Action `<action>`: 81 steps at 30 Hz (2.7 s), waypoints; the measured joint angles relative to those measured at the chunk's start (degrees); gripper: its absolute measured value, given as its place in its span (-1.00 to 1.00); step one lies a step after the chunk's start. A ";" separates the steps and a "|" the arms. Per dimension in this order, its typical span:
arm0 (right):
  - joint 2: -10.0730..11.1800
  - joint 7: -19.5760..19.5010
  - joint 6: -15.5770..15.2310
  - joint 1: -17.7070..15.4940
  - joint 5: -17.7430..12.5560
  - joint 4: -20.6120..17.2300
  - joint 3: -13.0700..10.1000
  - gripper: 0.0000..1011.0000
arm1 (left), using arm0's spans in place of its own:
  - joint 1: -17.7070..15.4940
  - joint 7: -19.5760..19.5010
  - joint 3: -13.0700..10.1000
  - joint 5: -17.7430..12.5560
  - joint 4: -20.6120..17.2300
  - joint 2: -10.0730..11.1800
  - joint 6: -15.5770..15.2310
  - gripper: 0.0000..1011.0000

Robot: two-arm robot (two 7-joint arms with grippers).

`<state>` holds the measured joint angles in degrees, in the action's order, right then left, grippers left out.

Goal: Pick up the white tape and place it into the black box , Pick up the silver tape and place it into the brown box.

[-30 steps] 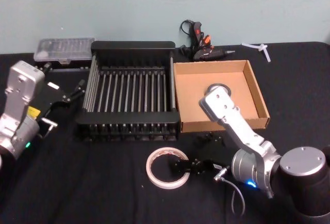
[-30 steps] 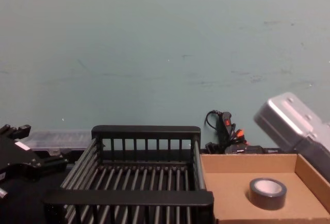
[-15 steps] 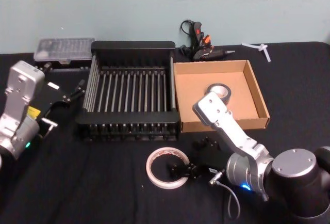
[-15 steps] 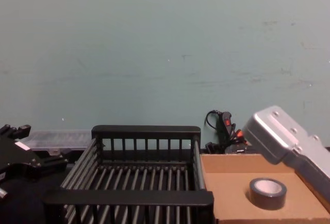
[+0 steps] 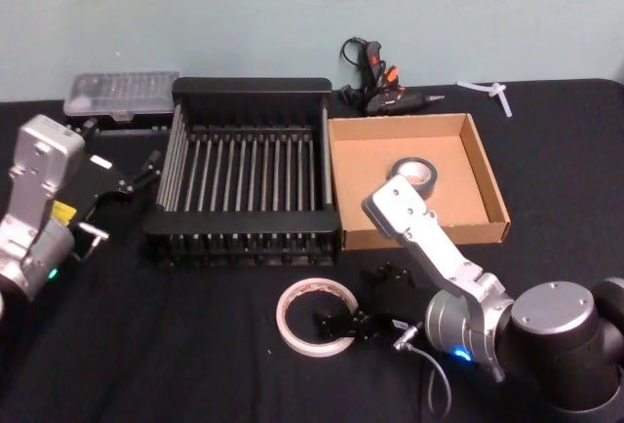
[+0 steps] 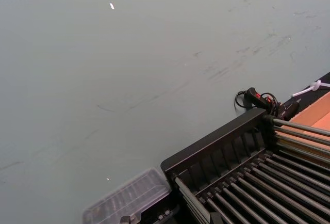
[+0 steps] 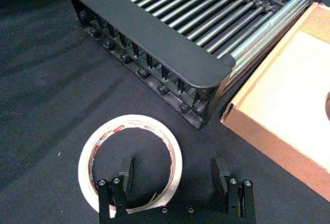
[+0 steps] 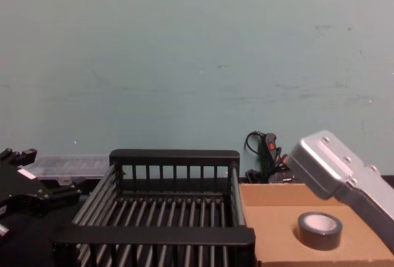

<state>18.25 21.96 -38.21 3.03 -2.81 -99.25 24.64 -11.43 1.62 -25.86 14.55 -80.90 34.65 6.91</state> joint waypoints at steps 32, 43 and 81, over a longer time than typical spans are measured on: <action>-1.04 1.19 0.21 -0.51 1.01 0.37 -0.81 0.98 | 0.00 0.00 0.00 0.00 0.00 0.00 0.00 0.98; -1.16 1.61 0.52 -0.02 1.16 0.52 -0.55 0.98 | 0.00 0.00 0.00 0.00 0.00 0.00 0.00 0.98; -1.60 1.65 0.35 0.26 0.92 1.37 0.29 0.98 | 0.00 0.00 0.00 0.00 0.00 0.00 0.00 0.98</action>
<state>16.65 23.61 -37.86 3.28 -1.89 -97.88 24.92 -11.43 1.62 -25.86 14.55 -80.90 34.65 6.91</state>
